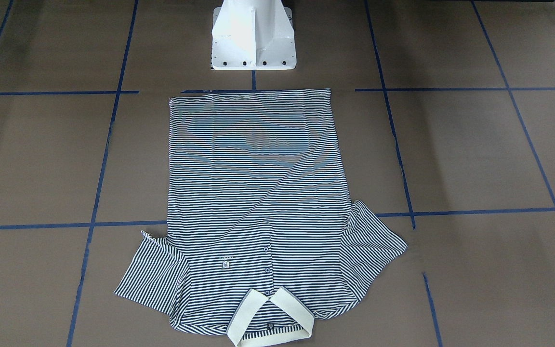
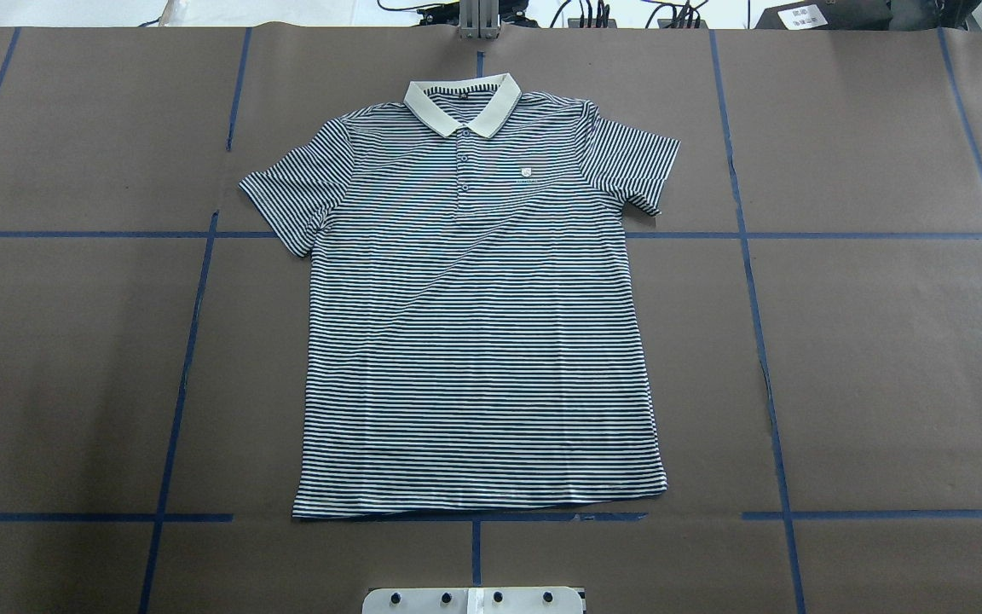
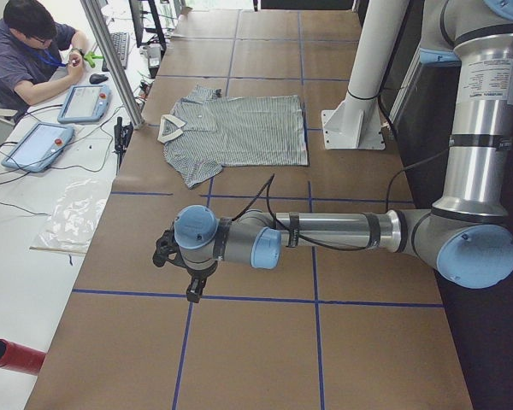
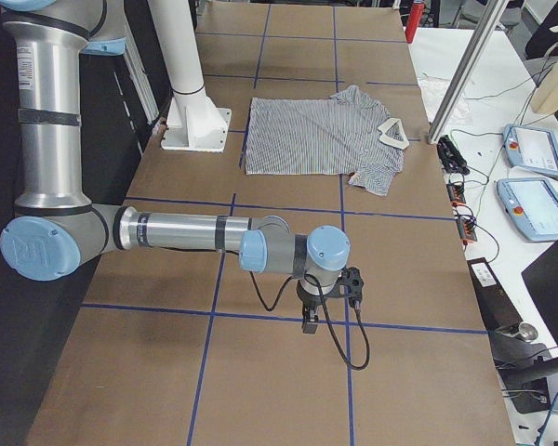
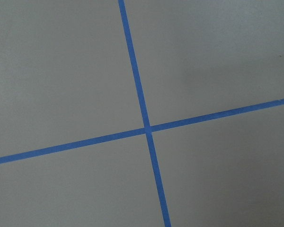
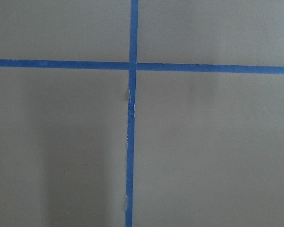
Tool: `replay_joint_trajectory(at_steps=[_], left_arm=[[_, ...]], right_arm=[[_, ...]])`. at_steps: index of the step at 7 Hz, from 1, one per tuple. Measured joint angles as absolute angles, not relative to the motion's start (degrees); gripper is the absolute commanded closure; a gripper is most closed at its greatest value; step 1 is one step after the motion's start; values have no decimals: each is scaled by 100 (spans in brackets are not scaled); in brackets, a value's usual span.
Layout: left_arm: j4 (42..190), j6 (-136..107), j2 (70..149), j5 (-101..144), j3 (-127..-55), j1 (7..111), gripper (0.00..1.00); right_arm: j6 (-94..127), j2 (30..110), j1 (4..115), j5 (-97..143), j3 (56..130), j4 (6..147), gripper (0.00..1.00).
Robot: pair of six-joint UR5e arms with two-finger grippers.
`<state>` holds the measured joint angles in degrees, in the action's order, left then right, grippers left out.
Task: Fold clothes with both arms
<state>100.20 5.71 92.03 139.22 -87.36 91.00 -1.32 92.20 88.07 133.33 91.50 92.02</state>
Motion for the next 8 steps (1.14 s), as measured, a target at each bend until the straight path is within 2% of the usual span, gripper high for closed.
replay_joint_trajectory(at_steps=[5,8], left_arm=[[10108,549,9281,13771,-8958,9006,0],[10485,509,9884,13236,-8969,8843,0]], right_arm=[[-118,9144,8793,13327,9188,8815,0],[10,8683,8716,13084,8728,6776,0]])
